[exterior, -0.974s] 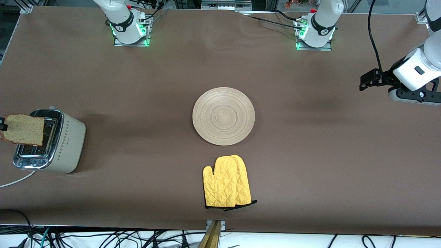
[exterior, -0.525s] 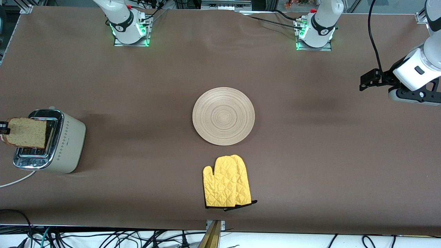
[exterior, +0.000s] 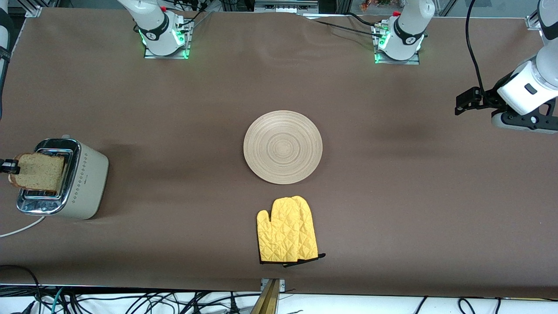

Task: Move plate and put bread in toaster
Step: 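Lower the bread into the toaster slot and open the right gripper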

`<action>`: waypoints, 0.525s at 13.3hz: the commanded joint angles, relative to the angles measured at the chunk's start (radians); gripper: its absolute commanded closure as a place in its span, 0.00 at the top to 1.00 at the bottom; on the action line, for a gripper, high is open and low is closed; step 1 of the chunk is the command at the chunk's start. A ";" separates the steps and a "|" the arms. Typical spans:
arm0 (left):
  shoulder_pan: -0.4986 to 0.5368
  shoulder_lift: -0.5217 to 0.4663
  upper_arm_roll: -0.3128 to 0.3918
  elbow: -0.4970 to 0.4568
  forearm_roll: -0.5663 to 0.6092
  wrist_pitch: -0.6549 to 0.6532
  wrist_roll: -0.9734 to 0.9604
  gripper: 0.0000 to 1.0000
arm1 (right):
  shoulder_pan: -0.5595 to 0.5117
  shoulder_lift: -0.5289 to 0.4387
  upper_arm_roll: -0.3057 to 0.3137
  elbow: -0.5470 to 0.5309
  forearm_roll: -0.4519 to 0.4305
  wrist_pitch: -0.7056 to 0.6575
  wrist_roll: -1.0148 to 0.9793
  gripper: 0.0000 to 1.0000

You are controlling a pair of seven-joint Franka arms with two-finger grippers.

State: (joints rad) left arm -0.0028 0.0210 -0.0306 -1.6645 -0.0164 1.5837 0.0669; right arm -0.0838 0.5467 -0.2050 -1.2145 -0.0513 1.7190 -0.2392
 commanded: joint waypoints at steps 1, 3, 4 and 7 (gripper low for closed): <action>0.000 -0.012 0.003 -0.006 -0.013 -0.010 0.004 1.00 | -0.004 0.021 0.007 0.030 -0.016 -0.004 0.040 0.00; 0.000 -0.012 0.003 -0.007 -0.013 -0.010 0.004 1.00 | -0.002 0.021 0.009 0.029 -0.016 -0.002 0.041 0.87; 0.000 -0.012 0.003 -0.006 -0.013 -0.010 0.004 1.00 | -0.002 0.018 0.009 0.029 -0.015 -0.002 0.041 1.00; 0.000 -0.012 0.003 -0.007 -0.013 -0.010 0.004 1.00 | -0.001 0.012 0.021 0.032 -0.015 -0.013 0.066 1.00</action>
State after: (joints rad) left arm -0.0028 0.0210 -0.0306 -1.6646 -0.0164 1.5837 0.0669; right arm -0.0815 0.5575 -0.2000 -1.2102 -0.0513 1.7225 -0.2001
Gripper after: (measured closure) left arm 0.000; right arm 0.458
